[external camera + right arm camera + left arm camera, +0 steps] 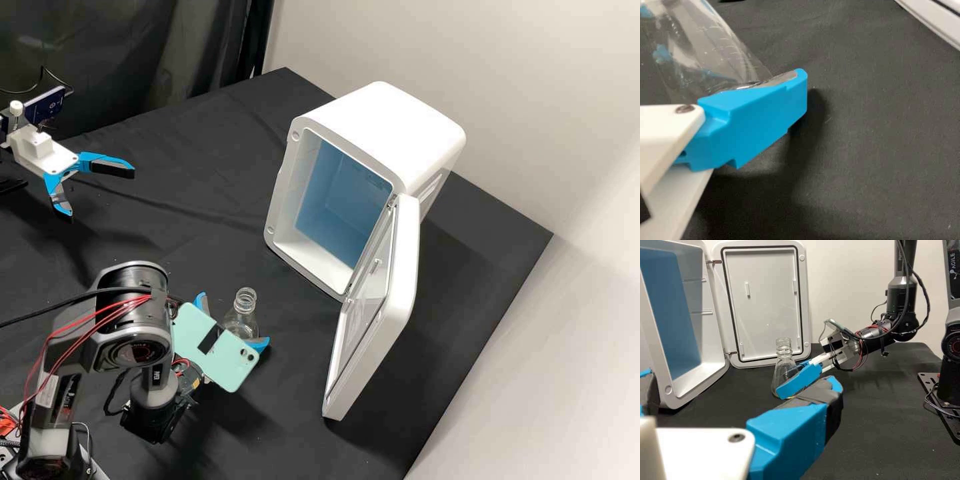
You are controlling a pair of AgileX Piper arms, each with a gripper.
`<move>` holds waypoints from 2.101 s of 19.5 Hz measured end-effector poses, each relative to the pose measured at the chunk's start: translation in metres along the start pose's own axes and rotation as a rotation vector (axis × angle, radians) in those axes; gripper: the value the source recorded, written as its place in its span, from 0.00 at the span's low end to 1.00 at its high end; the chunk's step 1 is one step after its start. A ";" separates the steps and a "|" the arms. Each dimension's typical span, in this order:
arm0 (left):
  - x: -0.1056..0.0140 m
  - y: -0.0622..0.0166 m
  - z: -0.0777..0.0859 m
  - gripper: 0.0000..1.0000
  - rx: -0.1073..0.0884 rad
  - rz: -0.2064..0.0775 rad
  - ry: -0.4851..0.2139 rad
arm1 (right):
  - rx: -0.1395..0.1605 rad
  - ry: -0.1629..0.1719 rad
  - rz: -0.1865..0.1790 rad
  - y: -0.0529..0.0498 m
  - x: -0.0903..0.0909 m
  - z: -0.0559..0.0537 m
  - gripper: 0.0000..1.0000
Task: Place the flask in the incubator
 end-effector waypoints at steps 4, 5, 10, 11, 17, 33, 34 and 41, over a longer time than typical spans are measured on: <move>0.000 0.0000 0.000 1.00 0.000 0.000 0.000 | 0.047 0.009 -0.016 0.001 0.001 0.001 1.00; 0.000 0.0000 0.000 1.00 0.000 0.000 0.000 | 0.050 0.011 -0.015 0.002 0.001 0.001 1.00; 0.000 0.0000 0.000 1.00 0.000 0.000 0.000 | 0.040 0.019 -0.013 0.006 0.003 0.001 1.00; 0.000 0.0000 0.000 1.00 0.000 0.000 0.000 | 0.034 0.022 -0.014 0.007 0.004 0.000 1.00; 0.000 0.0002 -0.001 1.00 0.000 0.001 0.007 | -0.040 0.007 0.052 0.015 0.015 -0.004 1.00; 0.000 -0.0013 -0.002 1.00 -0.009 -0.007 0.006 | -0.323 -0.039 0.093 0.003 0.041 -0.018 1.00; 0.000 -0.0014 -0.001 1.00 -0.009 -0.007 0.004 | -0.324 -0.038 0.092 0.003 0.041 -0.018 1.00; 0.001 -0.0017 0.001 1.00 -0.008 -0.010 -0.009 | -0.319 -0.035 0.073 -0.004 0.041 -0.022 1.00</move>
